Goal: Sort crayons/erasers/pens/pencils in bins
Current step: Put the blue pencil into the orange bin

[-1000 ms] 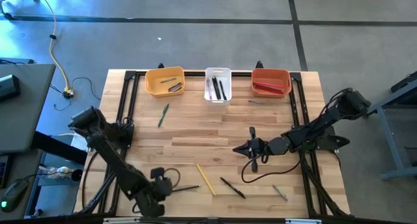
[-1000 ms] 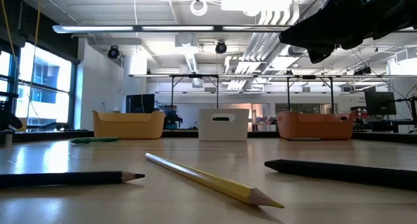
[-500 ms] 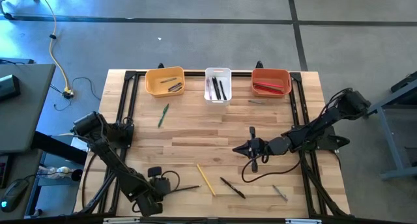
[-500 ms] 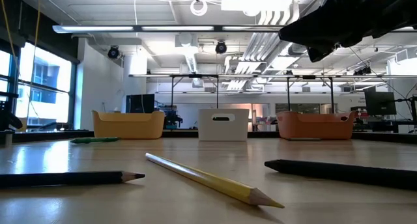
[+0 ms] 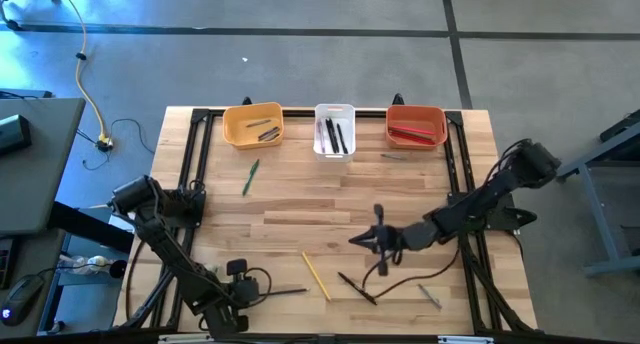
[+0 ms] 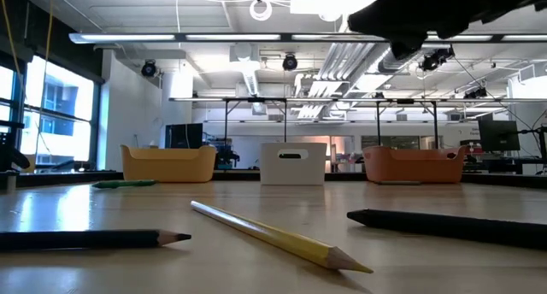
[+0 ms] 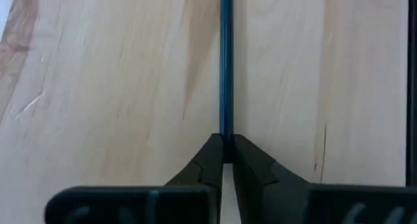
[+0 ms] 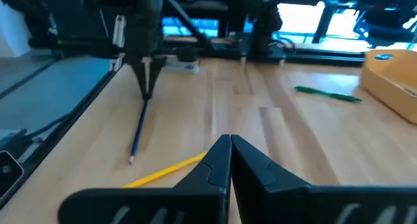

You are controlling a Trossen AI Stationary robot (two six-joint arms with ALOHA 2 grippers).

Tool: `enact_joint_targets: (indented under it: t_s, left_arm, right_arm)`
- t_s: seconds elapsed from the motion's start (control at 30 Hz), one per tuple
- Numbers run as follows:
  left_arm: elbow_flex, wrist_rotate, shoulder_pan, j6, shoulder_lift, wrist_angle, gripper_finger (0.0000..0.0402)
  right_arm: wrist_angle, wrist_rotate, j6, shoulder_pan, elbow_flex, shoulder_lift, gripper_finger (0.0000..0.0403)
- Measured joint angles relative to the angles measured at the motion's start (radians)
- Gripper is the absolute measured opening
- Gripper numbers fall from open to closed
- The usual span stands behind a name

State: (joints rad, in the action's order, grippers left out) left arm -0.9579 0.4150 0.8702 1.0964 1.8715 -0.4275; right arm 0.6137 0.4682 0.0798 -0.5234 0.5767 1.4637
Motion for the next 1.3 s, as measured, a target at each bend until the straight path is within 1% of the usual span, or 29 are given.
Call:
enact_joint_targets:
  t_s: [0.1, 0.17, 0.3, 0.47, 0.57, 0.63, 0.77, 0.97, 1.03, 1.3]
  left_arm:
    - [0.021, 0.009, 0.0, 0.01, -0.003, 0.042, 0.0006]
    - [0.027, 0.027, 0.008, 0.018, -0.003, 0.056, 0.0003]
    - [0.039, 0.054, 0.019, 0.024, -0.003, 0.078, 0.0002]
    - [0.04, 0.078, 0.027, 0.043, -0.001, 0.079, 0.0001]
    - [0.04, 0.081, 0.025, 0.058, -0.001, 0.078, 0.0001]
    - [0.04, 0.088, 0.025, 0.064, 0.0, 0.08, 0.0]
    - [0.04, 0.096, 0.025, 0.063, 0.001, 0.084, 0.0]
    - [0.041, 0.107, 0.028, 0.063, 0.003, 0.087, 0.0]
    - [0.041, 0.11, 0.028, 0.063, 0.003, 0.088, 0.0]
    - [0.041, 0.118, 0.028, 0.062, 0.005, 0.092, 0.0]
  right_arm:
    - [-0.045, 0.0, 0.035, -0.01, 0.083, 0.094, 0.0006]
    - [-0.073, -0.007, 0.061, -0.011, 0.138, 0.16, 0.0021]
    - [-0.156, -0.047, 0.117, -0.014, 0.256, 0.28, 0.0075]
    - [-0.27, -0.129, 0.157, -0.014, 0.424, 0.428, 0.015]
    - [-0.324, -0.181, 0.156, -0.014, 0.521, 0.514, 0.0179]
    - [-0.355, -0.219, 0.155, -0.014, 0.589, 0.57, 0.0188]
    - [-0.45, -0.237, 0.147, -0.013, 0.703, 0.66, 0.0186]
    - [-0.544, -0.238, 0.147, 0.0, 0.816, 0.746, 0.0161]
    - [-0.577, -0.237, 0.148, 0.002, 0.831, 0.76, 0.0148]
    - [-0.599, -0.244, 0.194, 0.019, 0.838, 0.768, 0.0085]
